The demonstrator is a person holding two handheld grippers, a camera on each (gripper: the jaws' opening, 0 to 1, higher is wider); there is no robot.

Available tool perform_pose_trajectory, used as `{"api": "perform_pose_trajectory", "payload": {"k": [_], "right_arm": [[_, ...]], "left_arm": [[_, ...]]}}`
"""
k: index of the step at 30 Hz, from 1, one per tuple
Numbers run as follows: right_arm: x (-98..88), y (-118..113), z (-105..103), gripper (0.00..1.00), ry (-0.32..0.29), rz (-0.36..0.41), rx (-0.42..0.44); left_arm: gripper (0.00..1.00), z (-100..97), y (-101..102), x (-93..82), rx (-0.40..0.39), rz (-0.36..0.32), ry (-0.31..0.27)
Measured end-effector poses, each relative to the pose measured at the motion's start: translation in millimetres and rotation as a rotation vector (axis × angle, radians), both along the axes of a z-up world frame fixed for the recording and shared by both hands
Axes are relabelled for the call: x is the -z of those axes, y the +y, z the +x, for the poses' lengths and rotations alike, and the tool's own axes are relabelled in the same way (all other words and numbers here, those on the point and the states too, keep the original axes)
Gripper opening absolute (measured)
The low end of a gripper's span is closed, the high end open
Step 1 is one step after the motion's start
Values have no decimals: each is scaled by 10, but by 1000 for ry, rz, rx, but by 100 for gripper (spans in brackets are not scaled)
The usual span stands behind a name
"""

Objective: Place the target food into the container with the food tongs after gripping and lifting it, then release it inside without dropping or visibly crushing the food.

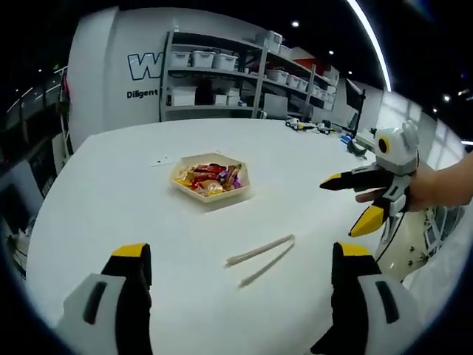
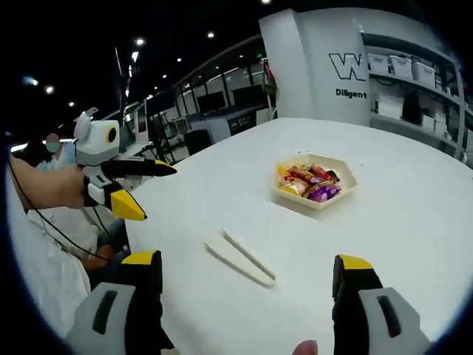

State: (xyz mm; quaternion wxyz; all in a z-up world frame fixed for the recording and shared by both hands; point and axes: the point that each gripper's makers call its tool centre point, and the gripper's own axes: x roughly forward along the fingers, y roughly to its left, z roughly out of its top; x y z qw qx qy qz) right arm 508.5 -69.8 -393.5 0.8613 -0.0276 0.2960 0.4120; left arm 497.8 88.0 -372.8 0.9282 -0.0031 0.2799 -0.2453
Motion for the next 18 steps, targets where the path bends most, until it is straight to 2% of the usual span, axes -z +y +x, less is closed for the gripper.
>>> {"api": "perform_pose_trajectory", "payload": {"k": [18], "right_arm": [[10, -47, -35, 95, 2, -7, 22]], "left_arm": [[99, -22, -23, -24, -12, -30, 1]]}}
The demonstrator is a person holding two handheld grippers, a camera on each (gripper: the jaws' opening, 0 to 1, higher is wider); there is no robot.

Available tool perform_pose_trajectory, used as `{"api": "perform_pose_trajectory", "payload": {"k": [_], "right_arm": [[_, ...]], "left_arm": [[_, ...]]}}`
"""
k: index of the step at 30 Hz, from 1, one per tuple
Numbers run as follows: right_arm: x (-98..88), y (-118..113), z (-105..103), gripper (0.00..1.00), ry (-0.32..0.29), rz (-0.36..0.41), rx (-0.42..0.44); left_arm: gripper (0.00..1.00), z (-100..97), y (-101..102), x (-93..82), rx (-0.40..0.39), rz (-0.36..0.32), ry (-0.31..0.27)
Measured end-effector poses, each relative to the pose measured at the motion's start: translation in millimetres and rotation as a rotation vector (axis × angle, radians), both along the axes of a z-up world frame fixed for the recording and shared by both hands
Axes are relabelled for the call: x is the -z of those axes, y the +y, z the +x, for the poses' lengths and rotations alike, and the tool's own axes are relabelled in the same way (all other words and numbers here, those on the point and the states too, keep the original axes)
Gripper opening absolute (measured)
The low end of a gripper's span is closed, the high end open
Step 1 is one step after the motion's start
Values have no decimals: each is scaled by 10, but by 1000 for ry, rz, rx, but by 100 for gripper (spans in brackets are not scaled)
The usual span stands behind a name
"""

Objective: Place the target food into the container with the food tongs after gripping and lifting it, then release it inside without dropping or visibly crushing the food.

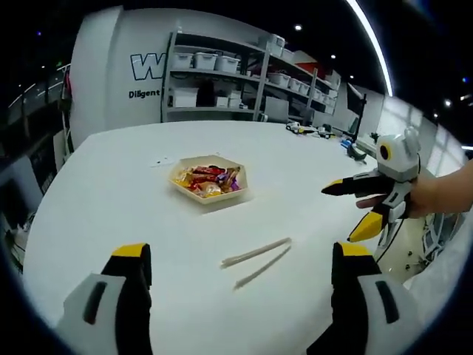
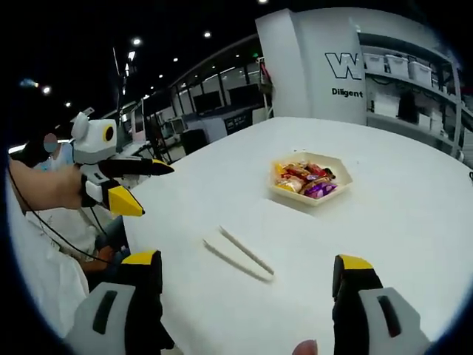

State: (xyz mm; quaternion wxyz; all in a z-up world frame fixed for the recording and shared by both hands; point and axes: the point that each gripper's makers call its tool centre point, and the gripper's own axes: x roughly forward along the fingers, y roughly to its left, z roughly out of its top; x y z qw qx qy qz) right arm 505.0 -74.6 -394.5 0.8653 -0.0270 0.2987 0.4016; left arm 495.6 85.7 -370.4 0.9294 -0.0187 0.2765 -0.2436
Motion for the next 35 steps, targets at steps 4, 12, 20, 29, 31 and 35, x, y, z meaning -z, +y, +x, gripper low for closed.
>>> {"api": "perform_pose_trajectory", "payload": {"k": [4, 12, 20, 29, 31, 35], "right_arm": [[10, -5, 17, 95, 0, -1, 3], [17, -19, 41, 95, 3, 0, 4], [11, -16, 48, 95, 6, 7, 4], [9, -34, 75, 95, 4, 5, 3], [9, -37, 80, 95, 5, 6, 4], [14, -41, 96, 95, 4, 7, 4]], "left_arm": [[99, 10, 4, -8, -2, -2, -3], [99, 34, -10, 8, -5, -10, -1], [99, 67, -8, 1, -5, -6, -3], [99, 110, -9, -18, -3, -4, -8], [99, 111, -14, -15, -1, -4, -8], [99, 125, -11, -11, -3, -3, -7]]}}
